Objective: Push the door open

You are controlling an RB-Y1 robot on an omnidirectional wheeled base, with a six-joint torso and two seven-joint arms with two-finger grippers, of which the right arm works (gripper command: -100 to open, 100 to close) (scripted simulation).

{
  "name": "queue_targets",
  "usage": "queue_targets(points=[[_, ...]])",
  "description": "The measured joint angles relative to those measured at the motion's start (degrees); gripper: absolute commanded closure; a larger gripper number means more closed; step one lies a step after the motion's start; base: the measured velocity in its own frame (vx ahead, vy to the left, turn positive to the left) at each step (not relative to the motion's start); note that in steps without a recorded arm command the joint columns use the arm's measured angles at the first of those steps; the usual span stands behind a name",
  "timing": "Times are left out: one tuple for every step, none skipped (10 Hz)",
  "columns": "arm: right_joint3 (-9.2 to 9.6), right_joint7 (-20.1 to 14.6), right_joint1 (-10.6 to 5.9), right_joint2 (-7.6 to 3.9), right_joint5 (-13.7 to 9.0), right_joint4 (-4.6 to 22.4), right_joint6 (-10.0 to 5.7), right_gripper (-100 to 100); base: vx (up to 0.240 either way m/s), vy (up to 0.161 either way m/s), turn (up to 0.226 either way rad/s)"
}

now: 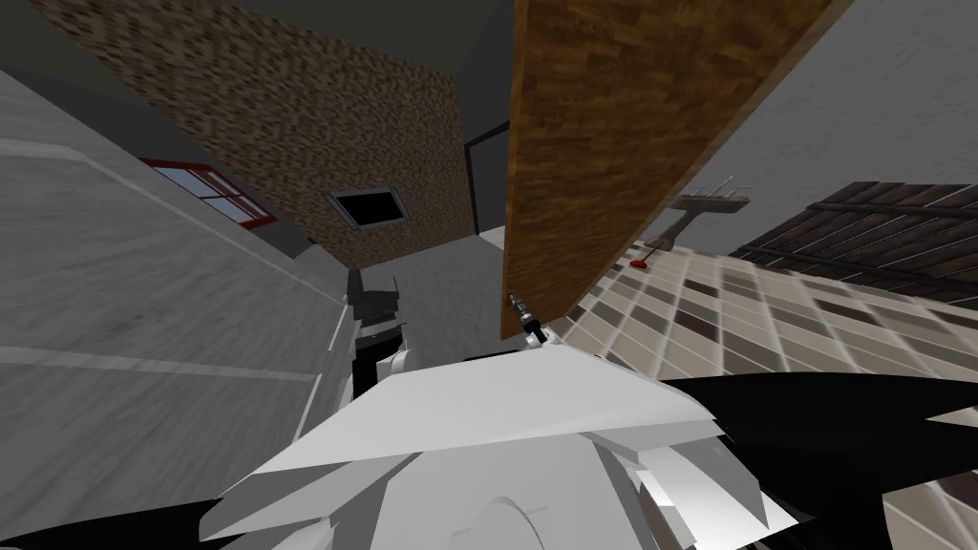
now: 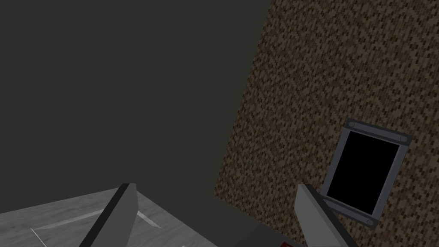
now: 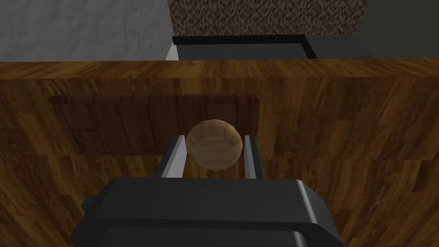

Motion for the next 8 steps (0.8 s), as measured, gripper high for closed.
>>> queue_targets(points=[[-0.39,0.3,-0.41,-0.06,-0.3,1.3,-0.31,100,0.119,0.055,-0.012],[-0.41,0.1,-0.06,-0.24,-0.3,0.2,0.17,100,0.128,0.048,-0.015],[-0.8,0.3,-0.45,-0.23,-0.6,0.5,0.1,100,0.197,0.069,-0.041],[-1.01,0.5,0.3,-0.11,-0.8,-0.7,0.63,100,0.186,0.064,-0.033],[-1.38,0.7,0.35,-0.09,-1.1,-0.8,0.78,100,0.199,0.063,-0.033],[-2.18,1.4,-0.83,-0.14,-1.6,1.5,-0.22,100,0.158,0.058,-0.026],[-2.13,1.3,0.38,-0.12,-1.6,-1.0,0.75,100,0.163,0.085,-0.069],[-2.75,1.6,-0.39,-0.2,-2.0,-0.2,0.94,100,0.177,0.106,-0.064]])
